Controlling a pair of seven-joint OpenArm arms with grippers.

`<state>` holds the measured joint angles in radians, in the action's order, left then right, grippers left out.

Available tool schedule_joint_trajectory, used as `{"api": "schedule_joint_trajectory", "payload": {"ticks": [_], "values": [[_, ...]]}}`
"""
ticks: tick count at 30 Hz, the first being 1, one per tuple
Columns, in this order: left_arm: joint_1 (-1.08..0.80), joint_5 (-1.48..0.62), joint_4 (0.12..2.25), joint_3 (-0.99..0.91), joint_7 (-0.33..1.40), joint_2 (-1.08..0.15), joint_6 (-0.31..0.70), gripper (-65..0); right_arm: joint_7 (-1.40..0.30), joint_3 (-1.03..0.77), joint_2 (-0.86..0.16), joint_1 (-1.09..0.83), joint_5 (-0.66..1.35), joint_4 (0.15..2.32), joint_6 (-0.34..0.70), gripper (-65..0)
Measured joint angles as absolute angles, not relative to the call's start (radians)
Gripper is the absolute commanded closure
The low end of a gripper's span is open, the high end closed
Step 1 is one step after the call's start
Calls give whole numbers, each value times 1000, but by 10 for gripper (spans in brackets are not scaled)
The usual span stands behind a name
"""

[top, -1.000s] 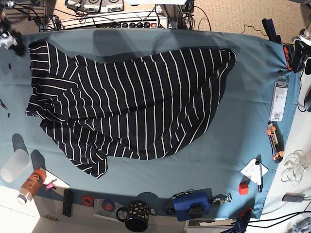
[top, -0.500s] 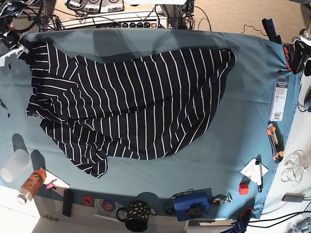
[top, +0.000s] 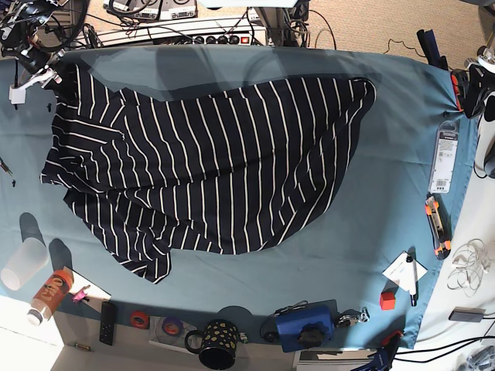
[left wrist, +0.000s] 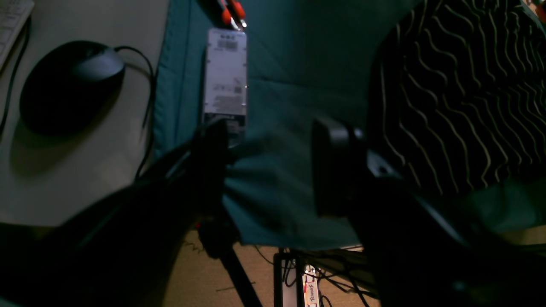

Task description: Layout the t-shirt on the table in an organized manner, then fold the t-shirt properly

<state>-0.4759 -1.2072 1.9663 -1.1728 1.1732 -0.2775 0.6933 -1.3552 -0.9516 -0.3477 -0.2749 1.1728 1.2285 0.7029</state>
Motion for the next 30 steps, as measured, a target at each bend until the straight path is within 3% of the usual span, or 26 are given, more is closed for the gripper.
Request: {"api": "schedule_joint_trajectory", "payload": {"ticks": [7, 15, 22, 30], "values": [[-474, -1357, 1966, -1173, 1268, -270, 693, -317, -1417, -941, -334, -289, 1288, 1528, 694, 0], [-474, -1456, 1966, -1164, 1413, -184, 693, -316, -1352, -983, -346, -146, 1164, 1876, 699, 0], [-477, -1405, 1966, -897, 1405, -159, 694, -316, -1222, -989, -434, -97, 923, 1885, 698, 0], [-480, -1347, 1966, -616, 1354, -162, 693, -316, -1230, -989, -450, -94, 916, 1884, 698, 0]]}}
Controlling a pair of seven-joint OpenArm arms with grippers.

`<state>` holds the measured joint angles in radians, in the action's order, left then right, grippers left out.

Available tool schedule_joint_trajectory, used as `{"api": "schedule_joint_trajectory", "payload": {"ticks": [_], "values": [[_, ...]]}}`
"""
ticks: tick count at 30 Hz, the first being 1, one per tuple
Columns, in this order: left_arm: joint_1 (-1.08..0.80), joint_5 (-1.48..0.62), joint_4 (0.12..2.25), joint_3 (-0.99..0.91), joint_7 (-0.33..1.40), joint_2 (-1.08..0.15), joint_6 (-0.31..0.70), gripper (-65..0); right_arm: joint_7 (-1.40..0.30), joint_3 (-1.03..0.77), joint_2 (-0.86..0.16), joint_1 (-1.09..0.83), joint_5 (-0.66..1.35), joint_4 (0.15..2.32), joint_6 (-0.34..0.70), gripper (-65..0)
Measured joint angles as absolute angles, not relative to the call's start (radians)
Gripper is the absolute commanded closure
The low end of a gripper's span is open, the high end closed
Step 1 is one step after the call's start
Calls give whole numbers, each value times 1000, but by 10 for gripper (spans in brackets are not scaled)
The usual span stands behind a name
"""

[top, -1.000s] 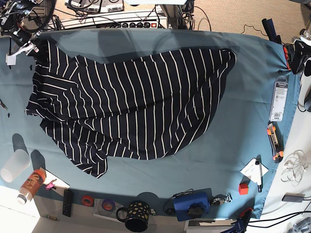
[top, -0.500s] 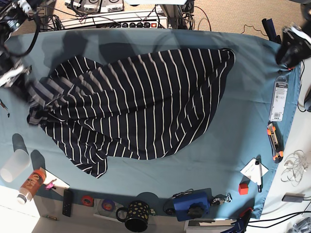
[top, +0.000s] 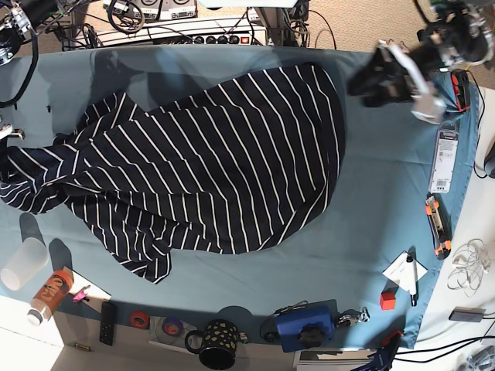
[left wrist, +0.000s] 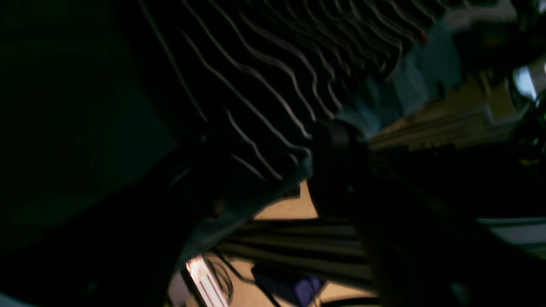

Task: Layout the t-shirt on the table in an organized manner, then fold the t-shirt properly
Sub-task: 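Grasp the shirt edge with the left gripper and the opposite corner with the right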

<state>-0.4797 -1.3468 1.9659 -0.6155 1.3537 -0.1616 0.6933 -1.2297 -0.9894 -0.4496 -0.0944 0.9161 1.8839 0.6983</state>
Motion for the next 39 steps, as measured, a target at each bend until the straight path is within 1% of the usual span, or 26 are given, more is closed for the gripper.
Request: {"api": "schedule_joint_trajectory", "payload": {"ticks": [4, 8, 9, 11, 12, 14, 17, 20, 27, 30, 36, 39], "values": [[-479, -1311, 1966, -507, 1399, -162, 693, -316, -1229, -989, -449, -94, 916, 1884, 698, 0], [-479, -1279, 1966, -428, 1396, -162, 674, -316, -1230, -989, -449, -94, 916, 1884, 698, 0], [-479, -1227, 1966, -419, 1380, -160, 662, -316, -1230, -989, -449, -94, 916, 1884, 698, 0], [-482, -1108, 1966, -413, 1344, -149, 603, -316, -1230, -989, -449, -94, 916, 1884, 698, 0], [-484, -1081, 1965, -413, 1324, -143, 594, -316, -1230, -989, -449, -94, 916, 1884, 698, 0], [-485, -1082, 1965, -413, 1305, -139, 573, -316, -1230, -989, -449, -94, 916, 1884, 698, 0], [-485, -1061, 1965, -413, 1303, -139, 572, -316, -1235, -989, -449, -94, 915, 1884, 698, 0], [-485, -1011, 1945, -413, 1279, -139, 535, -316, -1234, -989, -449, -94, 916, 1884, 698, 0], [-485, -1007, 1866, -413, 1282, -139, 513, -316, -1256, -989, -449, -94, 916, 1884, 698, 0], [-495, -1061, 1865, -413, 1282, -138, 523, -316, -1258, -989, -449, -94, 916, 1884, 698, 0], [-499, -1059, 1865, -408, 1270, -75, 533, -316, -1260, -989, -449, -94, 916, 1884, 698, 0], [-498, -1059, 1865, -366, 1254, -75, 535, -316, -1260, -989, -449, -94, 916, 1884, 698, 0]]}}
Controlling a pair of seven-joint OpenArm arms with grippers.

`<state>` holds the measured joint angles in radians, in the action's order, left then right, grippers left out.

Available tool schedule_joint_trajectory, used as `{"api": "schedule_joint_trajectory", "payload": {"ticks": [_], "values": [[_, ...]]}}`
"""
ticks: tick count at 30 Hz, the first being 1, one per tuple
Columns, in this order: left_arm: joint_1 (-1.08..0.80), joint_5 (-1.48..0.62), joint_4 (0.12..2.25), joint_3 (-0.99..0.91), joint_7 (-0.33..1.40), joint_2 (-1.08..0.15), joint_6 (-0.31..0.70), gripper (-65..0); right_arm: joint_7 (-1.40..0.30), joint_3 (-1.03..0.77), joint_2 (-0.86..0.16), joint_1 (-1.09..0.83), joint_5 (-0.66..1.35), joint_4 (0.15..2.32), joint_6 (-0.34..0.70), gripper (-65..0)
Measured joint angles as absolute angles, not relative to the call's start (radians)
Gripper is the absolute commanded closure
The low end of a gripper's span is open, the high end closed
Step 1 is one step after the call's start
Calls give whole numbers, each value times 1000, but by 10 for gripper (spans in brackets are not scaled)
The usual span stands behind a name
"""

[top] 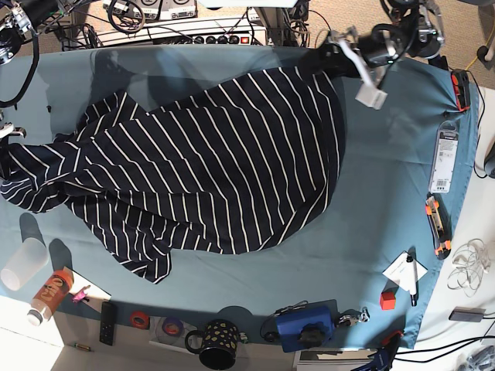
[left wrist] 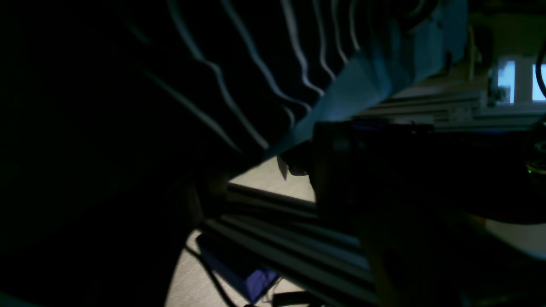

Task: Layout the t-shirt on the table in an organized manner, then fold the t-shirt properly
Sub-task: 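Grasp the shirt edge with the left gripper and the opposite corner with the right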

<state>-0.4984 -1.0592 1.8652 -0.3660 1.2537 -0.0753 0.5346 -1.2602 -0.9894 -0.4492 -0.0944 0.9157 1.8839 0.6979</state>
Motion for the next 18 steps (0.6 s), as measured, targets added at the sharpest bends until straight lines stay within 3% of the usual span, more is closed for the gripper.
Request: {"api": "schedule_joint_trajectory", "payload": {"ticks": [3, 6, 9, 13, 18], "values": [[-496, -1013, 1865, -295, 1224, -78, 533, -315, -1260, -989, -449, -94, 916, 1884, 698, 0], [-496, -894, 1865, -200, 1130, -75, 472, -289, -1280, -989, -449, -94, 916, 1884, 698, 0], [-493, -788, 1867, -136, 1042, -75, 413, -183, -1287, -989, -449, -94, 916, 1884, 698, 0], [-491, -748, 1867, -123, 1056, -75, 398, 0, -1298, -989, -449, -94, 916, 1884, 698, 0], [-491, -751, 1869, -124, 1077, -76, 399, 0, -1326, -989, -449, -94, 916, 1884, 698, 0]]}}
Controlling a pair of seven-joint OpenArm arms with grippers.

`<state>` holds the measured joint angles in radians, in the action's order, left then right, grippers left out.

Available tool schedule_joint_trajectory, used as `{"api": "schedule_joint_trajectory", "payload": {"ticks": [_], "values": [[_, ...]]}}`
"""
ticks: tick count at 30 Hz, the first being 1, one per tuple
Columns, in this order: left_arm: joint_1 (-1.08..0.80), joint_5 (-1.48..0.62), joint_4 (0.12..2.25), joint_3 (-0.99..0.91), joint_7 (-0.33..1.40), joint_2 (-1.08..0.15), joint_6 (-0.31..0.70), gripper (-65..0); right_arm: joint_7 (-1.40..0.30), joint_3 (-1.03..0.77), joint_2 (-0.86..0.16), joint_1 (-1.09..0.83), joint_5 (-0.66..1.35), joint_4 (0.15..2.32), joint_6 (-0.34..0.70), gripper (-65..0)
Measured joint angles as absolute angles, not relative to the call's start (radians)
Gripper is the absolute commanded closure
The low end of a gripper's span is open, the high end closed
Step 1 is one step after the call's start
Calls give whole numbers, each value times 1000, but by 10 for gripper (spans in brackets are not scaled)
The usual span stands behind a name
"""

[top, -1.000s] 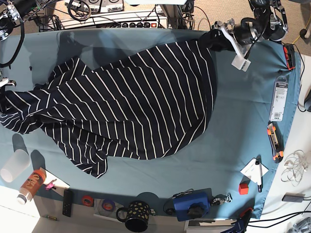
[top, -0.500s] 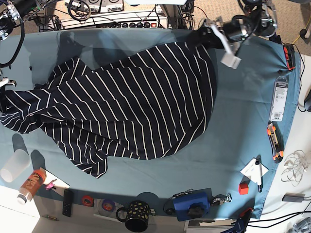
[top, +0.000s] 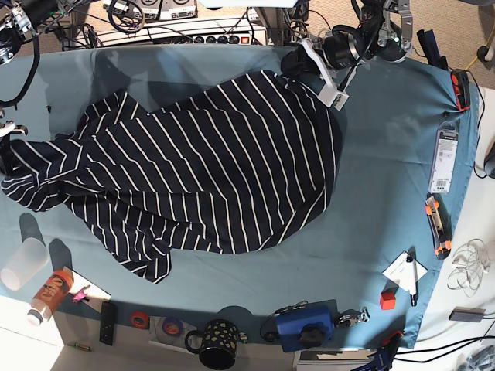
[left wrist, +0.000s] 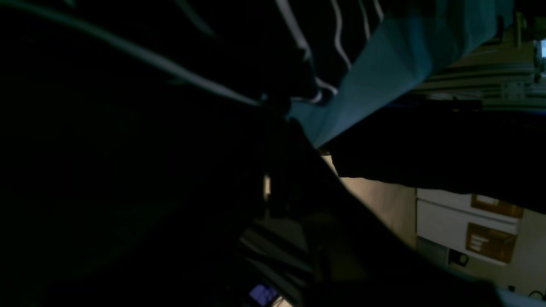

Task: Layout the t-shirt on the table in an organized manner, then fold the t-shirt properly
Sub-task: 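Grasp the shirt edge with the left gripper and the opposite corner with the right, then pull the shirt taut between both grippers and regrasp its ends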

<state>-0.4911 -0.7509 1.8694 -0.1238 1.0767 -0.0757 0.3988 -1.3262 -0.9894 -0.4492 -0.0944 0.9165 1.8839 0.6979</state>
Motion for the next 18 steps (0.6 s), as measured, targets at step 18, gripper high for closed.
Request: {"api": "schedule_joint_trajectory", "payload": {"ticks": [18], "values": [[-431, -910, 2211, -628, 1087, -76, 495, 0, -1427, -989, -451, -16, 1316, 1884, 698, 0]]}}
